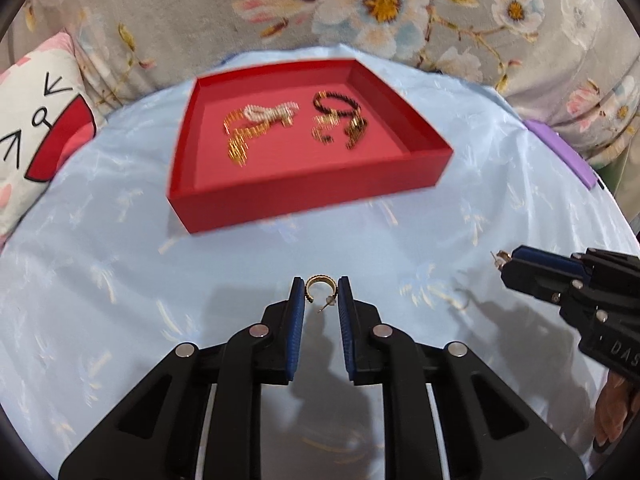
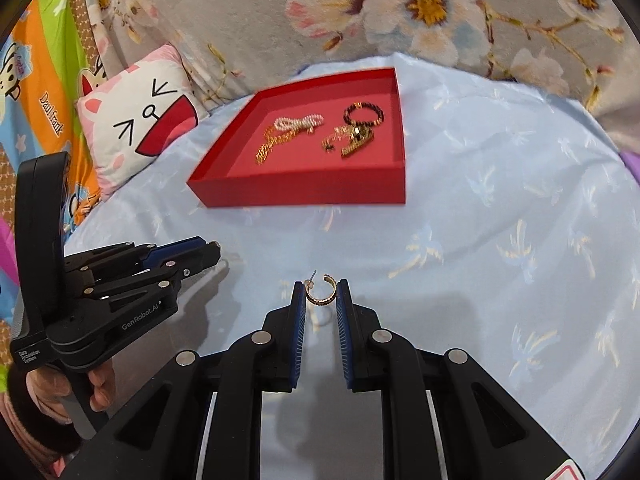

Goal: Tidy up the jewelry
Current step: 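Carry both hoop earrings into the red box and open both tools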

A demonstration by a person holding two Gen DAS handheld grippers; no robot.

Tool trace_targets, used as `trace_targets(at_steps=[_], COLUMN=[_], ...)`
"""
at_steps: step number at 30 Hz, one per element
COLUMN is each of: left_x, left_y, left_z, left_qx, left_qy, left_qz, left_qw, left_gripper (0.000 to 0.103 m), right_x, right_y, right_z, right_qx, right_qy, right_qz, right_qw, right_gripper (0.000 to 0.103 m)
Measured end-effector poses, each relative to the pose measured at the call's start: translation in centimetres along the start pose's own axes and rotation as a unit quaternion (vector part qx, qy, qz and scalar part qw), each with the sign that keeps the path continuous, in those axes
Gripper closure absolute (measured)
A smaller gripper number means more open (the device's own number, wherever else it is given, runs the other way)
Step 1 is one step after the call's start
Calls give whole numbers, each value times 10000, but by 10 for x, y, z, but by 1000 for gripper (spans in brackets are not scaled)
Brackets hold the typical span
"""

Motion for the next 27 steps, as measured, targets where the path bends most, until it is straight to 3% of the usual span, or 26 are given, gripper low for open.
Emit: trace_targets(at_steps=[10,19,27], left_x=[74,118,137], left_y=[-18,21,70], left_z=[38,42,47], left_qx=[225,265,182], left_qy=[-297,-185,-239], left_qz=[-572,-511,-180], left_qw=[9977,9982,9994], left_gripper=[87,87,87], right_x=[86,136,146], right_y=[1,51,98], right_z=[4,11,2], right_qx=[-10,56,71], right_qy=[-65,-35,107], right_qz=[-447,-344,-62], right_qw=[9990,9994,9999], right_gripper=[89,88,88])
Point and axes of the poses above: each gripper's, at about its wrist camera, not at the fingertips, and y roughly the way its jaws point, z to its left, x to its top, the point moved 5 cm from there along y, roughly the way its jaws point, and after that the axes turned 8 degrees about z, right-handed, at the moved point
